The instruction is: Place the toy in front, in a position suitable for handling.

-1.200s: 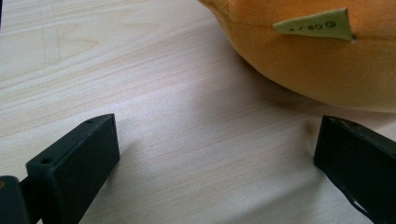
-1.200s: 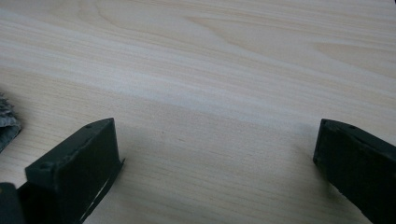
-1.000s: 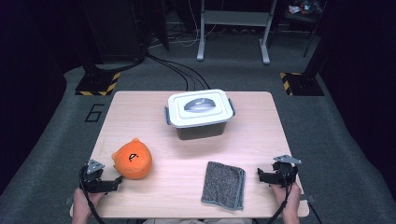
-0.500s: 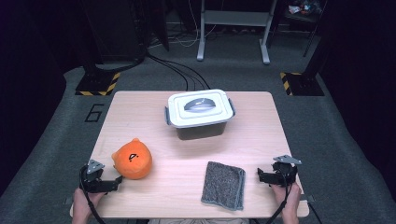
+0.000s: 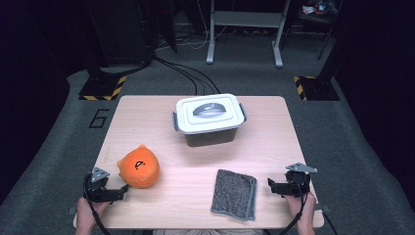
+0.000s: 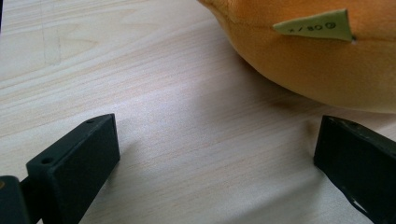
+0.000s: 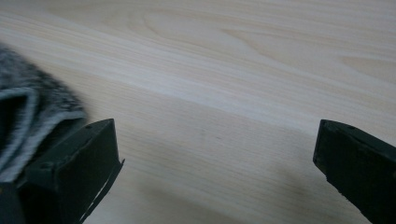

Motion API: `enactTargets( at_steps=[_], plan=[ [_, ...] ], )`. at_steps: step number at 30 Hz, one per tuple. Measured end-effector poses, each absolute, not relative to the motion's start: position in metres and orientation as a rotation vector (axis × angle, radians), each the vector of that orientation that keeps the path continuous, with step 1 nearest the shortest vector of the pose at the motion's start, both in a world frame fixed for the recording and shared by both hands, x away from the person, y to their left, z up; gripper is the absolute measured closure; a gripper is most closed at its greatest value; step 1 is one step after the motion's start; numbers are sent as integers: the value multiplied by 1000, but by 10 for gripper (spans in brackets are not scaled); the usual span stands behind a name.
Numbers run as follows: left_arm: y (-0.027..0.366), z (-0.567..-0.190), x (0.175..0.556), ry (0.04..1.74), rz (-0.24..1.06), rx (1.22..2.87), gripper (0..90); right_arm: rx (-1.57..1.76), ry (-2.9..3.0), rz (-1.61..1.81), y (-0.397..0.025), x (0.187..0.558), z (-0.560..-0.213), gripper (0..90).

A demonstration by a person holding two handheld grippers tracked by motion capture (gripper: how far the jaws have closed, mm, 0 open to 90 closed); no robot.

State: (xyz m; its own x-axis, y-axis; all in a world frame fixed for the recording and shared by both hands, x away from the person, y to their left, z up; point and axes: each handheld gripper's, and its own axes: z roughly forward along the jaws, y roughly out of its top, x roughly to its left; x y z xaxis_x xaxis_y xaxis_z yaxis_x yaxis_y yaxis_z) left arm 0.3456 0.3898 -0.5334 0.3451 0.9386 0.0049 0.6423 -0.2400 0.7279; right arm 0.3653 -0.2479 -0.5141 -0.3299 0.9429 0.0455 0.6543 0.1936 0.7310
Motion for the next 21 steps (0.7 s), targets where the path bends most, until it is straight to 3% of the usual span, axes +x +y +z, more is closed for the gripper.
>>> enactTargets(
  at_steps=[12,21],
  plan=[
    [389,-533,346,1380,599,1980,0,1330,2168,1035,-203,341,-484,0],
    [389,-533,346,1380,599,1979,0,1189,2295,1018,-159,337,-480,0]
  ],
)
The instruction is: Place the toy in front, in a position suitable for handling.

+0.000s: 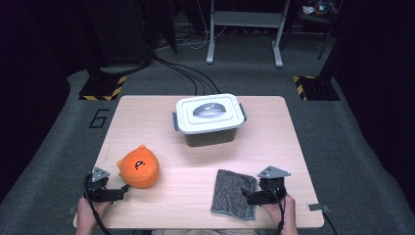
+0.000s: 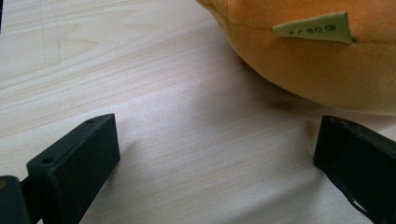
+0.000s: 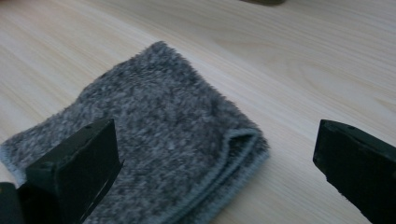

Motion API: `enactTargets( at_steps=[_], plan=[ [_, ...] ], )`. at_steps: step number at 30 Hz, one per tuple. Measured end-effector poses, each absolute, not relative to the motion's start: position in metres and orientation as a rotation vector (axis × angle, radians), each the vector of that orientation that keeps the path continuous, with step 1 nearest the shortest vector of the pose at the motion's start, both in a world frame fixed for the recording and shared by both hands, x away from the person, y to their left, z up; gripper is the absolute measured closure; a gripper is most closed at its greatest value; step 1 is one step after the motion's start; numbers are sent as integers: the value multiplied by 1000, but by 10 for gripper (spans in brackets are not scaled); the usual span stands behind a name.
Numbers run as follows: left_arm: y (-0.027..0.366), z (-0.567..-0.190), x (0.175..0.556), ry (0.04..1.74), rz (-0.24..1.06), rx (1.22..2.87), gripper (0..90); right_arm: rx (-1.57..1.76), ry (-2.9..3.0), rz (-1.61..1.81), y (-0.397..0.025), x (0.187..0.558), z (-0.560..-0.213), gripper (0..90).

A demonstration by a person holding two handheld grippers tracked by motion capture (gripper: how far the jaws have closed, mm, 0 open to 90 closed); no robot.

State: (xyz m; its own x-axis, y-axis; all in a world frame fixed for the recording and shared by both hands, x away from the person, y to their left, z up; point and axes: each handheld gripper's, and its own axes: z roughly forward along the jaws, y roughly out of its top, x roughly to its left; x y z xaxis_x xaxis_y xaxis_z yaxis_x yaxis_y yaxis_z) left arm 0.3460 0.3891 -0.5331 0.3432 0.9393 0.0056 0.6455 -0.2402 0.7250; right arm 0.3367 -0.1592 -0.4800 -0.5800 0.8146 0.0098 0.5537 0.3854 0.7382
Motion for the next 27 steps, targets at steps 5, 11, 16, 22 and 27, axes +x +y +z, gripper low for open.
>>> enactTargets(
  at_steps=[5,11,16,22,27],
  plan=[
    [389,-533,346,1380,599,1979,0,1151,2343,1011,-146,336,-484,0],
    [389,-533,346,1380,600,1980,0,1116,2410,986,-123,336,-494,0],
    [389,-533,346,1381,599,1979,0,1093,2436,969,-114,338,-499,0],
    [389,-533,346,1380,600,1980,0,1082,2463,955,-108,341,-506,0],
    [389,-533,346,1380,599,1980,0,1097,2483,933,-107,342,-512,11]
  ],
)
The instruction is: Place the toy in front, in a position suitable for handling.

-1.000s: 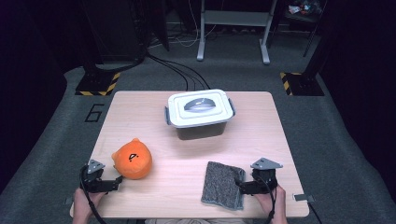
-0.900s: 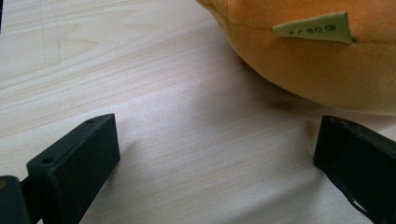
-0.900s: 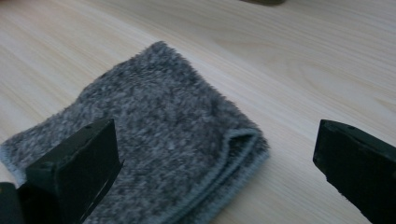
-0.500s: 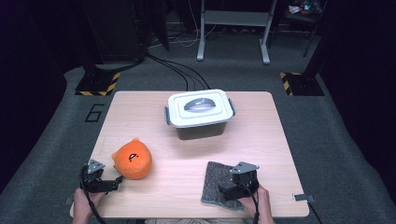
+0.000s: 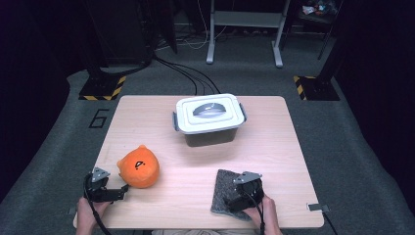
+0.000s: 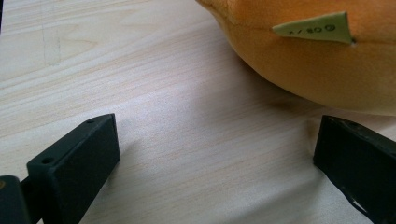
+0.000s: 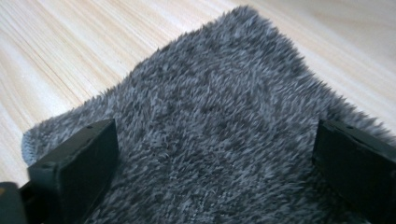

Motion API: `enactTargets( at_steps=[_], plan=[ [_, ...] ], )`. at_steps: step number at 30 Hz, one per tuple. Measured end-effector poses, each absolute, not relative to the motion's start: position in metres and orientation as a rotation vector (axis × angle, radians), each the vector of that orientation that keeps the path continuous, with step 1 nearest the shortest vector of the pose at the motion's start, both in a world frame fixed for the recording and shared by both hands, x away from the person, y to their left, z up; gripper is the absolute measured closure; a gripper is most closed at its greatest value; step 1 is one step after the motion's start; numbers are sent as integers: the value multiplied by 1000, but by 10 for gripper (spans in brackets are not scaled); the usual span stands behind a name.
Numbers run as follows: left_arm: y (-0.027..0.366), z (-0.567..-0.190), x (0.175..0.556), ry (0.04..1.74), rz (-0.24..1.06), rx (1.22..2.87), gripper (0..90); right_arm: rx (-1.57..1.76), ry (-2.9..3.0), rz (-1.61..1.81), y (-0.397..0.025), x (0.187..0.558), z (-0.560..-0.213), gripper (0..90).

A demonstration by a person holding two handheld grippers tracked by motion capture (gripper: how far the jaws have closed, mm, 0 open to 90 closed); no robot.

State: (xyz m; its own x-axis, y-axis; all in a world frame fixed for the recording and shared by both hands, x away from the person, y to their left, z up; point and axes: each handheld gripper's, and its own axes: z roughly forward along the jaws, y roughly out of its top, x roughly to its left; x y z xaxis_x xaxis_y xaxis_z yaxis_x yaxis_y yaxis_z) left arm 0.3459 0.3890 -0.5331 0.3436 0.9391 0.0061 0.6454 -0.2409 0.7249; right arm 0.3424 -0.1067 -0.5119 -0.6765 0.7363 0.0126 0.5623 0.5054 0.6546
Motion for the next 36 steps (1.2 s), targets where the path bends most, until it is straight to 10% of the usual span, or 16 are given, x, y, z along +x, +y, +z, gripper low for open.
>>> enactTargets(
  at_steps=[36],
  plan=[
    [389,-532,346,1381,590,1990,1,1146,2410,964,-118,339,-515,522]
  ],
)
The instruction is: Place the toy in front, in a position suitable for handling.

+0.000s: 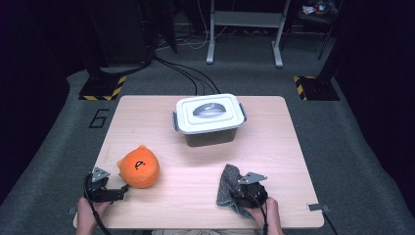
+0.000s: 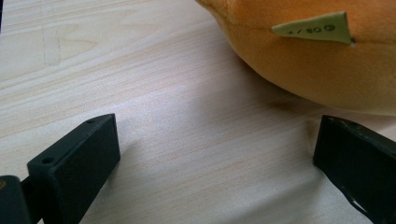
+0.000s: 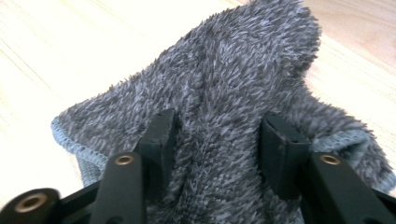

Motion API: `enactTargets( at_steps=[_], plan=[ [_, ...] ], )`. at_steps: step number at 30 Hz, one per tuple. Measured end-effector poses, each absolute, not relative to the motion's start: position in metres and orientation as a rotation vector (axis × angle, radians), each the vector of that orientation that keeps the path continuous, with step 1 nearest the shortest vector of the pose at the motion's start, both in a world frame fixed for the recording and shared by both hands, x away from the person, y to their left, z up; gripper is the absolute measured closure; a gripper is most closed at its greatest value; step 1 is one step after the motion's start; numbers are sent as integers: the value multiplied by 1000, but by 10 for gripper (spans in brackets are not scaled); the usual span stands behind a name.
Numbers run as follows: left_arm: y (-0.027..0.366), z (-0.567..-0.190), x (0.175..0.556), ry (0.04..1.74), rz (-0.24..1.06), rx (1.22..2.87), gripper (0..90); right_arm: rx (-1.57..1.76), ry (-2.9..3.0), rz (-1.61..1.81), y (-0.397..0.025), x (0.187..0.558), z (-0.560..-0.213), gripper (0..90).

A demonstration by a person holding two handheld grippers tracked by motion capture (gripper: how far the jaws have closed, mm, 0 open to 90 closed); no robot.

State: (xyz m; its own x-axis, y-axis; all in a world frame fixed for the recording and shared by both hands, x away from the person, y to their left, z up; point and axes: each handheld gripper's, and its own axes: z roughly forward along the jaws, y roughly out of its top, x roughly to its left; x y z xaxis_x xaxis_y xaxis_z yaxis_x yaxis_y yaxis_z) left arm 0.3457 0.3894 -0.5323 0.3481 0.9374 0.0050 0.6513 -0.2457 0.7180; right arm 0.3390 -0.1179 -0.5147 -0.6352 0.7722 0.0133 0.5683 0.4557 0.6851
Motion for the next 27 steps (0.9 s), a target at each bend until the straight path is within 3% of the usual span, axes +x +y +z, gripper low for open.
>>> enactTargets(
  at_steps=[5,11,27],
  plan=[
    [389,-532,346,1381,590,1989,1,1123,2421,977,-120,337,-515,629],
    [389,-533,346,1380,595,1986,1,1124,2399,1006,-120,335,-516,687],
    [389,-532,346,1380,593,1988,1,1106,2351,1045,-124,329,-507,720]
  ],
)
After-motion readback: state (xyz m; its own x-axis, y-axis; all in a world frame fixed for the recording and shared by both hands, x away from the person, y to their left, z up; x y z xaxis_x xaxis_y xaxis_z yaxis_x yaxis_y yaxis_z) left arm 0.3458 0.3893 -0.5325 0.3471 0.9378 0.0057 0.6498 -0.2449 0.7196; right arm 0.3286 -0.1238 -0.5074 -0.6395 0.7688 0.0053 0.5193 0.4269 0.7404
